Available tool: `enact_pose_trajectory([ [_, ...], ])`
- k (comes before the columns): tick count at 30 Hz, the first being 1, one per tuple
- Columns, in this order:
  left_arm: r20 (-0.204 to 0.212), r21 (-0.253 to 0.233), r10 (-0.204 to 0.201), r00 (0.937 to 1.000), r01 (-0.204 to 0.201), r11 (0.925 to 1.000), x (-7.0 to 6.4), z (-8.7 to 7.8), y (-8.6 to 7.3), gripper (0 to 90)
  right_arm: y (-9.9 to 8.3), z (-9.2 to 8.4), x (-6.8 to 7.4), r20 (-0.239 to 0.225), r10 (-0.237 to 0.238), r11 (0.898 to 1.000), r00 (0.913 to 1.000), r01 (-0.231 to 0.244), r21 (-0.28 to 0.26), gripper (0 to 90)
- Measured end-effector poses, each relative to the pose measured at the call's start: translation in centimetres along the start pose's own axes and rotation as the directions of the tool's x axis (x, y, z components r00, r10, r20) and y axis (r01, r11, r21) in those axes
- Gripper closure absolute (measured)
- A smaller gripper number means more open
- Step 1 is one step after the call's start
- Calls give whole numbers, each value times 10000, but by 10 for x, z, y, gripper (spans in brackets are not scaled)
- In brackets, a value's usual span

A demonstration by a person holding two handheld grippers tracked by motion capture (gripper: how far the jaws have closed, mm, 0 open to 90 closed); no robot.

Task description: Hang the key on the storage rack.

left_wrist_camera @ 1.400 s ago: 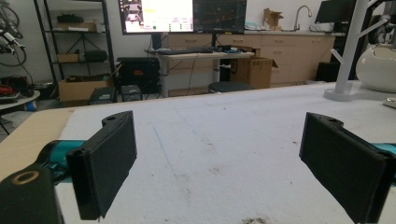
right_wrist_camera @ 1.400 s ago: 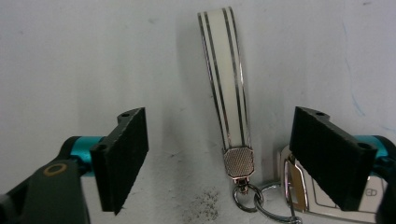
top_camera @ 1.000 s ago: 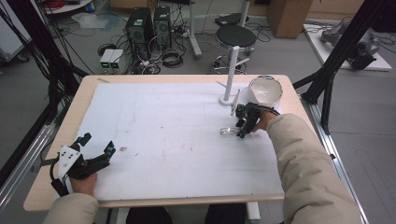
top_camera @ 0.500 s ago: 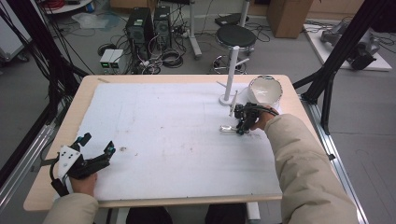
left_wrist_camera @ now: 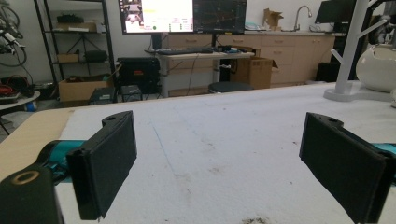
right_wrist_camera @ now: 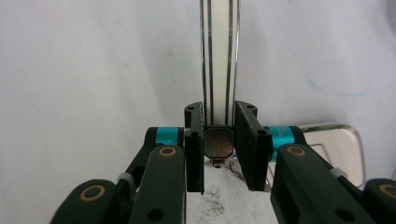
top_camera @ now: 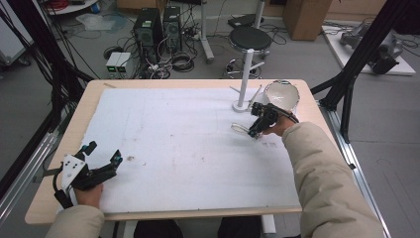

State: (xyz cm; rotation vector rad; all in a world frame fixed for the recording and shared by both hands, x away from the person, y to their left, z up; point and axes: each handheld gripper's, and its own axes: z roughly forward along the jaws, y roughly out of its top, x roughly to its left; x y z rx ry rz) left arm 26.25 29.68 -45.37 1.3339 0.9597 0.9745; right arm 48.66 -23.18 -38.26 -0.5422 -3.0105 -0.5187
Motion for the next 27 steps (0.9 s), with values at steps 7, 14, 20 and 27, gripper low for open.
enact_pose_trajectory([
  [7,-7,-12,-7,10000,7,10000,0,0,0,114,-9,-25,-1,-235,890,9786,9958,-918,-1840,748],
  [14,-4,-19,-11,10000,11,10000,0,0,0,114,-17,-46,-4,-395,1307,9270,9906,-1363,-3495,748],
  [20,-3,2,-41,10000,41,10000,0,0,0,115,-24,-59,-7,-514,1747,8700,9833,-1786,-4597,747],
  [27,1,11,-48,10000,48,10000,0,0,0,114,-20,-69,-12,-453,1985,8408,9790,-1939,-5055,747],
])
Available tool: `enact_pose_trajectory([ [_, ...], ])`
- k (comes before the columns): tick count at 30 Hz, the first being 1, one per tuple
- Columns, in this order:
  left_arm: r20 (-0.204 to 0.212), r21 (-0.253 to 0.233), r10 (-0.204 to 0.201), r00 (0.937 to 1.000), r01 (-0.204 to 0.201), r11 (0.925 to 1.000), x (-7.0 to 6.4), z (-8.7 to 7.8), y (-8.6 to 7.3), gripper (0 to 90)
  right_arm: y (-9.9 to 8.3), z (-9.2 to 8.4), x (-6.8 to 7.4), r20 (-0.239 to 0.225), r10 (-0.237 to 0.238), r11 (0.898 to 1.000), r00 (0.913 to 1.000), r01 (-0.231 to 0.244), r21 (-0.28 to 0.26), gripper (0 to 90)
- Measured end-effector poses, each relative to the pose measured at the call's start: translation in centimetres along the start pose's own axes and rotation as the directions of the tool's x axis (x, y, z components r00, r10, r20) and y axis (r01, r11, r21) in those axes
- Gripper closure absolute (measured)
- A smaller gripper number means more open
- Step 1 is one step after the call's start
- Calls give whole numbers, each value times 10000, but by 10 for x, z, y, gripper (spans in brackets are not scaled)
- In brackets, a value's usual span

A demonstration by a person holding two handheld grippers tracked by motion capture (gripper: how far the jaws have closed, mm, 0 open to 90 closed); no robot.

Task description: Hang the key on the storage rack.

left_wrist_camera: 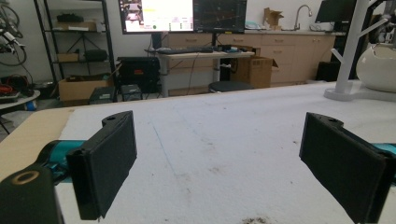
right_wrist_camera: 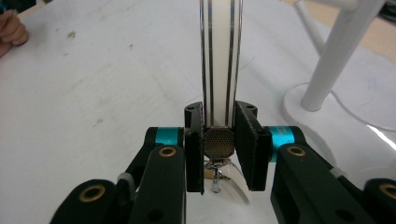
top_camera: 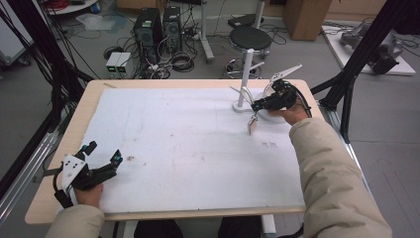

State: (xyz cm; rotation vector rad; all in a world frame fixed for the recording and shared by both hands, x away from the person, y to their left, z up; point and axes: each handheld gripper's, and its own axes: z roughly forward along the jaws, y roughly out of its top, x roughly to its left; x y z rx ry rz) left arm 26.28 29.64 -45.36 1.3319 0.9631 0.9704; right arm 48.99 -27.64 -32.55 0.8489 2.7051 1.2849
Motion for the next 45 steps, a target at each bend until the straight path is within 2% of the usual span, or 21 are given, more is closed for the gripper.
enact_pose_trajectory([
  [5,-2,6,-9,10000,9,10000,0,0,0,115,6,-2,-5,94,265,9988,9996,-261,-406,747],
  [14,-3,5,-3,10000,3,10000,0,0,0,114,8,5,-15,257,758,9957,9968,-743,-551,746],
  [15,-2,5,-8,10000,8,10000,0,0,0,114,8,5,-16,389,844,9952,9957,-823,-537,746],
  [20,-16,-25,7,10000,-8,10000,0,0,0,114,7,7,-21,332,1117,9911,9932,-1089,-768,746],
  [25,-9,7,46,10000,-46,10000,0,0,0,115,4,9,-25,349,1439,9871,9890,-1409,-764,746],
  [28,-19,-13,25,10000,-25,10000,0,0,0,114,4,10,-28,360,1651,9835,9856,-1618,-811,745],
  [31,-10,-9,31,10000,-31,10000,0,0,0,115,2,10,-31,191,2072,9744,9781,-2045,-937,745],
  [34,-9,-2,70,10000,-70,10000,0,0,0,114,1,12,-33,81,2283,9689,9736,-2263,-1005,744],
  [40,-11,-8,84,10000,-84,10000,0,0,0,114,-3,13,-37,-2,2904,9529,9569,-2891,-917,743],
  [45,-3,-11,91,10000,-91,10000,0,0,0,114,-3,15,-37,87,2934,9529,9560,-2917,-828,743],
])
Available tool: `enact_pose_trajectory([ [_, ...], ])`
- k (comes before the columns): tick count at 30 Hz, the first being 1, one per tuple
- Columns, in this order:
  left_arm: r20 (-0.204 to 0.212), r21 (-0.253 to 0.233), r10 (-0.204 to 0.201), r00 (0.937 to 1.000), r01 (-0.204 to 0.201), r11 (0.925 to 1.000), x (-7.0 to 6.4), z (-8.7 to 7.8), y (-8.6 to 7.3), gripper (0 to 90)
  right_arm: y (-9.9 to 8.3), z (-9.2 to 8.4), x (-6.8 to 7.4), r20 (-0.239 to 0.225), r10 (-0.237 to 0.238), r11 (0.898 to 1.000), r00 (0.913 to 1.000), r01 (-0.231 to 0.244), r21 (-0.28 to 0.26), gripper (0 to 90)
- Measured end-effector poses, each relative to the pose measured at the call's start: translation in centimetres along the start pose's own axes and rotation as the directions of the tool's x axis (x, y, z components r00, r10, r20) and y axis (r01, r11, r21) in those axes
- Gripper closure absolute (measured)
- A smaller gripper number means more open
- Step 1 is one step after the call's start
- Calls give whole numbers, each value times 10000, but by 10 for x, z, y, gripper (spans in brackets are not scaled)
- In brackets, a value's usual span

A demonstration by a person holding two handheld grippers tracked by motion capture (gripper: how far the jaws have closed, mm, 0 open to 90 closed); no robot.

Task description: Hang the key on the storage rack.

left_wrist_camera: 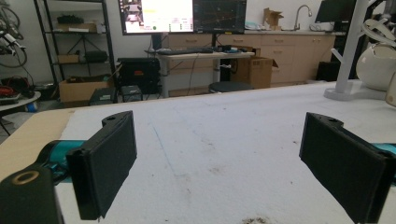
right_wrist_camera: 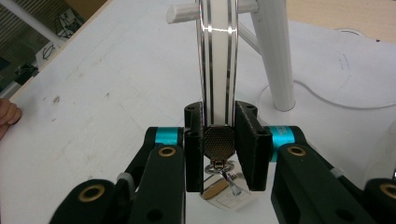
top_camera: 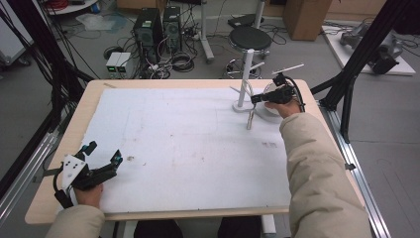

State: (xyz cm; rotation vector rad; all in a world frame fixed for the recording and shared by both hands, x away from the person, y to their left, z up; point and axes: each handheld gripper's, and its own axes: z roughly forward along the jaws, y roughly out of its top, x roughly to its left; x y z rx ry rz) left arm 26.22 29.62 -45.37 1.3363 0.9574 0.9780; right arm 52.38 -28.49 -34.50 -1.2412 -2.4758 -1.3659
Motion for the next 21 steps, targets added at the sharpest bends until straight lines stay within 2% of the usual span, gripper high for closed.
enact_pose_trajectory([
  [4,-14,-33,-32,10000,32,10000,0,0,0,114,0,2,1,111,-69,10000,9999,69,37,742],
  [6,-20,-23,-12,10000,12,10000,0,0,0,115,0,2,2,244,-294,9996,9993,294,2,726],
  [7,-11,-25,-32,10000,32,10000,0,0,0,114,-1,2,4,335,-519,9986,9981,520,-27,649],
  [8,-11,-25,-32,10000,32,10000,0,0,0,115,-2,2,5,453,-723,9972,9964,731,-171,470],
  [9,-2,-41,-11,10000,11,10000,0,0,0,115,-3,3,7,597,-730,9966,9955,751,-347,333],
  [10,-15,-53,-11,10000,11,10000,0,0,0,114,-3,3,9,674,-607,9976,9959,628,-287,270],
  [12,-10,-69,0,10000,0,10000,0,0,0,114,-4,2,15,896,-820,9965,9926,831,-88,130],
  [13,-5,-55,30,10000,-30,10000,0,-1,0,114,-4,2,15,896,-820,9965,9926,831,-88,130],
  [14,-11,-72,-7,10000,7,10000,0,-1,0,114,-4,-3,26,997,-1429,9896,9847,1437,-2,100],
  [16,-1,-92,17,10000,-17,10000,0,-1,0,115,-5,-8,37,1036,-1825,9826,9777,1851,-165,90],
  [18,-2,-145,37,10000,-37,9999,-1,-1,0,115,-5,-12,46,1260,-2043,9780,9708,2078,-155,7],
  [19,-2,-145,37,10000,-37,9999,-1,-1,0,114,-5,-12,46,1260,-2043,9780,9708,2078,-155,7],
  [20,-13,-139,35,10000,-35,9999,-1,-1,0,115,-7,-17,56,1542,-2340,9702,9599,2408,-266,6],
  [21,-13,-139,35,10000,-35,9999,-1,-1,0,114,-8,-21,61,1530,-2449,9665,9574,2535,-395,6],
])
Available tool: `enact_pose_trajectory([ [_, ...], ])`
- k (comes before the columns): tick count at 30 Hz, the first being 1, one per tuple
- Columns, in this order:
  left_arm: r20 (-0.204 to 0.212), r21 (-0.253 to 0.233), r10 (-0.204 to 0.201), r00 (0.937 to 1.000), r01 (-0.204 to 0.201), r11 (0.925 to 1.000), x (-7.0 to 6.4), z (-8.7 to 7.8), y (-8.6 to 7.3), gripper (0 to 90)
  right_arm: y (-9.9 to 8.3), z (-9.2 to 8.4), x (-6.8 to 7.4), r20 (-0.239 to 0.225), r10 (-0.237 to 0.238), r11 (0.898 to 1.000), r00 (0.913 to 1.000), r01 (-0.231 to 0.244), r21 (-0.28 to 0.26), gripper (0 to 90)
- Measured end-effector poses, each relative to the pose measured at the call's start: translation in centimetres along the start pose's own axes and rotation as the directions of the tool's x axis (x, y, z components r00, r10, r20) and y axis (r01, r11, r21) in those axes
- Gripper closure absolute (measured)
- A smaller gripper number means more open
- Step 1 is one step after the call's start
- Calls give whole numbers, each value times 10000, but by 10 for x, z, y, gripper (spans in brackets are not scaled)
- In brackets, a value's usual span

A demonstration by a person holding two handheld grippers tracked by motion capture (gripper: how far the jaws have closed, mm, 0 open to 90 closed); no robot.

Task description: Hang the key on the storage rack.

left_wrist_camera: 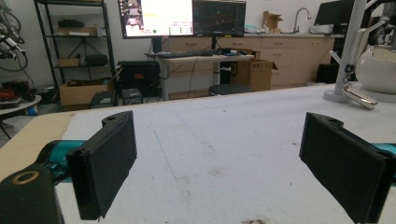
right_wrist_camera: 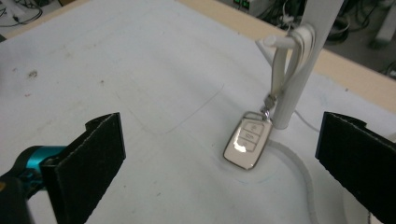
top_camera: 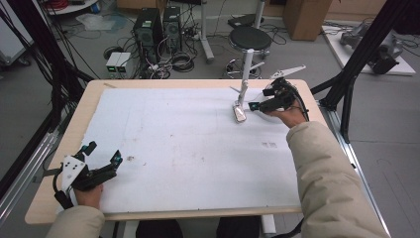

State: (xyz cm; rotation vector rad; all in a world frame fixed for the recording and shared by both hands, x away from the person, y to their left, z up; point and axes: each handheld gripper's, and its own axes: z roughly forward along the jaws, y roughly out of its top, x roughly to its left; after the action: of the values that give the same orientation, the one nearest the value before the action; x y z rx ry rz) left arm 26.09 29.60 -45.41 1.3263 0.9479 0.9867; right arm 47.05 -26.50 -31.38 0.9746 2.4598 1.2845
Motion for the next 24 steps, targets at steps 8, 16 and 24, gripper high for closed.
enact_pose_trajectory([
  [8,11,25,-10,10000,10,10000,0,0,0,114,-17,-38,22,410,-564,9825,9976,627,-1753,6],
  [16,11,95,-21,10000,20,10000,0,1,0,115,-70,-58,41,690,-913,9371,9934,1092,-3315,6],
  [24,12,108,48,10000,-49,9999,-1,1,0,115,-122,-50,48,1118,-507,9151,9924,910,-3929,6],
])
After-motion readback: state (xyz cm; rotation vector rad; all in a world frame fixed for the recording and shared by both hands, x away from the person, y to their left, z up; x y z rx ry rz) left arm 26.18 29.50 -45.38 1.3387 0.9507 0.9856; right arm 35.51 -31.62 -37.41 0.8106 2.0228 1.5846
